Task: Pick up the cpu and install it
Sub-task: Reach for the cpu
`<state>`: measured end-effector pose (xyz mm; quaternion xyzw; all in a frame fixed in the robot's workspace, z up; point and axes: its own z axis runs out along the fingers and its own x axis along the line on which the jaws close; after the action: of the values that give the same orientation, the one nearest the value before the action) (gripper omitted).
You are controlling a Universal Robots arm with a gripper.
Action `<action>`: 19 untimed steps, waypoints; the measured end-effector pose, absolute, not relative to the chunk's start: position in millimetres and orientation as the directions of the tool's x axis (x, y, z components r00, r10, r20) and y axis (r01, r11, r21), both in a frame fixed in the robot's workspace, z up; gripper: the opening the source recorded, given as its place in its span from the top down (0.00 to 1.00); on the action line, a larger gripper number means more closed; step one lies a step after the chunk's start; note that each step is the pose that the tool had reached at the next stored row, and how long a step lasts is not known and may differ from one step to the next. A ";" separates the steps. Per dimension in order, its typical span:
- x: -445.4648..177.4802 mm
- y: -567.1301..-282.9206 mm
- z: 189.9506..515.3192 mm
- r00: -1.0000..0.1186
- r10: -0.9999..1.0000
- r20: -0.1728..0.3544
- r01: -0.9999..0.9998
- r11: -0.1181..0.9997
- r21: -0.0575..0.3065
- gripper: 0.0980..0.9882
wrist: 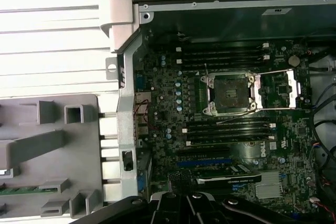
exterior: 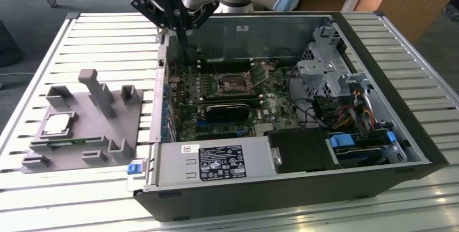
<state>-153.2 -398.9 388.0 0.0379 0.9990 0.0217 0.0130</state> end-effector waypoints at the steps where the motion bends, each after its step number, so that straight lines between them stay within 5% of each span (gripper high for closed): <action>1: -153.8 -398.9 387.9 -0.997 0.076 -0.024 0.075 0.996 0.044 0.99; 19: -162.9 -398.9 386.6 -0.997 0.076 -0.024 0.075 0.996 0.044 0.99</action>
<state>-162.9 -398.9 386.6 0.0378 0.9990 0.0217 0.0130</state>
